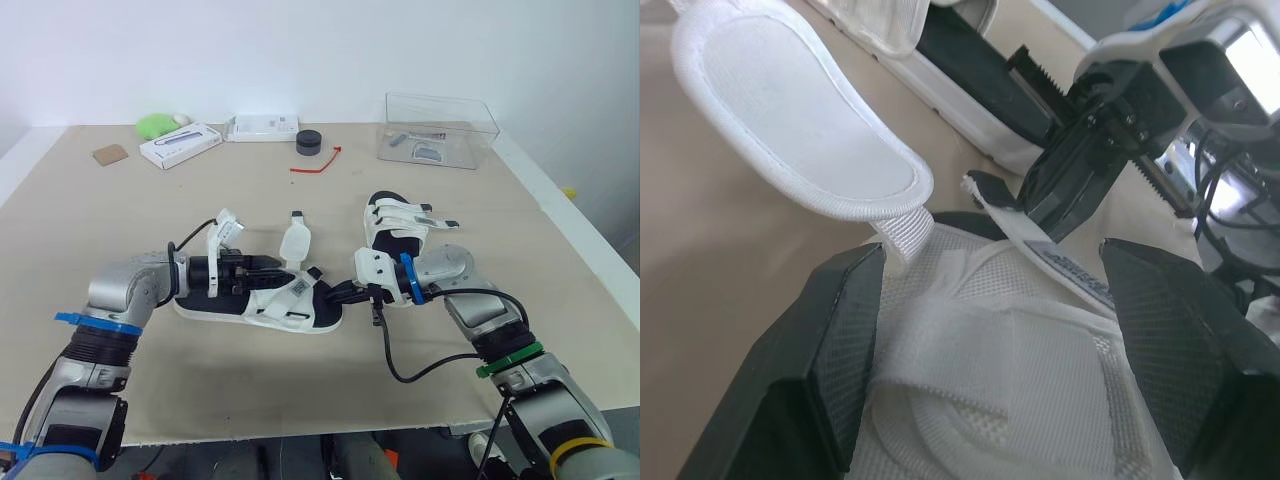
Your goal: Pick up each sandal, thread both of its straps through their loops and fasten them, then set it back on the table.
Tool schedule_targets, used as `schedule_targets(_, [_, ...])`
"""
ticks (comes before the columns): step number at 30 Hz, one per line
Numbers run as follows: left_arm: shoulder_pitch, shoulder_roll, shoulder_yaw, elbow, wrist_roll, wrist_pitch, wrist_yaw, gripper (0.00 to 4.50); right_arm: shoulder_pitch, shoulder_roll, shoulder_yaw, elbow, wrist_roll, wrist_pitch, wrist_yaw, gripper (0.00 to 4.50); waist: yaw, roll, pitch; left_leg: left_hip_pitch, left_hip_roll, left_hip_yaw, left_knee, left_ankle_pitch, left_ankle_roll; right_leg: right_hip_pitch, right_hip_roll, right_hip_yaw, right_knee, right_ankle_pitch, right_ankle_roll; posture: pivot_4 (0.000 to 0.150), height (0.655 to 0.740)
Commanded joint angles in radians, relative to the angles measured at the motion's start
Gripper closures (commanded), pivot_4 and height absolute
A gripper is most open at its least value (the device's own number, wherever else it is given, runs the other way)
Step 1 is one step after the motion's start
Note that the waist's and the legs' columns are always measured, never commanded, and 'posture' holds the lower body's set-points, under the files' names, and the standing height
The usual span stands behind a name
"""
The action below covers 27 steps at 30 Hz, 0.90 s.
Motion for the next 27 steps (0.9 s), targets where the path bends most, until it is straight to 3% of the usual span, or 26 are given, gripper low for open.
schedule_targets(1, [-0.035, 0.002, -0.008, -0.007, 0.017, -0.025, -0.035, 0.99, 0.025, -0.03, 0.011, 0.016, -0.043, 0.023, -0.006, 4.5, 0.0, 0.0, 0.0, 0.0, 0.0, 0.0, 0.0, 0.0, 0.0, 0.0, 0.0, 0.0, 0.0, 0.0, 0.0, 0.15, 0.74])
schedule_targets(9, [-0.057, 0.041, 0.022, -0.055, -0.019, 0.017, -0.109, 0.99, 0.029, -0.034, 0.01, 0.009, -0.041, 0.029, -0.01, 4.5, 0.0, 0.0, 0.0, -0.001, 0.0, 0.0, 0.0, 0.0, 0.0, 0.0, 0.0, 0.0, 0.0, 0.0, 0.0, 0.15, 0.74])
schedule_targets(15, [-0.039, 0.065, 0.013, -0.059, 0.081, -0.134, -0.094, 0.99, 0.023, -0.03, 0.012, 0.014, -0.041, 0.03, -0.011, 4.5, 0.0, 0.0, 0.0, 0.0, 0.0, 0.0, 0.0, 0.0, 0.0, 0.0, 0.0, 0.0, 0.0, 0.0, 0.001, 0.15, 0.74])
schedule_targets(19, [-0.031, 0.046, 0.065, -0.068, 0.071, -0.156, -0.056, 0.99, 0.022, -0.028, 0.014, 0.017, -0.041, 0.028, -0.011, 4.5, 0.0, 0.0, 0.0, 0.0, 0.0, 0.0, 0.0, 0.0, 0.0, 0.0, 0.0, 0.0, 0.0, 0.0, 0.0, 0.15, 0.74])
schedule_targets(22, [-0.038, 0.04, 0.073, -0.11, 0.031, -0.101, -0.047, 0.13, 0.02, -0.027, 0.018, 0.021, -0.044, 0.022, -0.009, 4.5, 0.0, 0.0, 0.0, -0.001, 0.0, 0.0, 0.0, 0.0, 0.0, 0.0, 0.0, 0.0, 0.0, 0.0, 0.001, 0.15, 0.74])
schedule_targets(27, [-0.041, 0.036, 0.032, -0.16, 0.009, -0.013, -0.052, 0.05, 0.014, -0.024, 0.021, 0.031, -0.048, 0.012, -0.008, 4.5, 0.0, 0.0, 0.0, 0.0, 0.0, 0.0, 0.0, 0.0, 0.0, 0.0, -0.001, 0.0, 0.0, 0.0, 0.001, 0.15, 0.74])
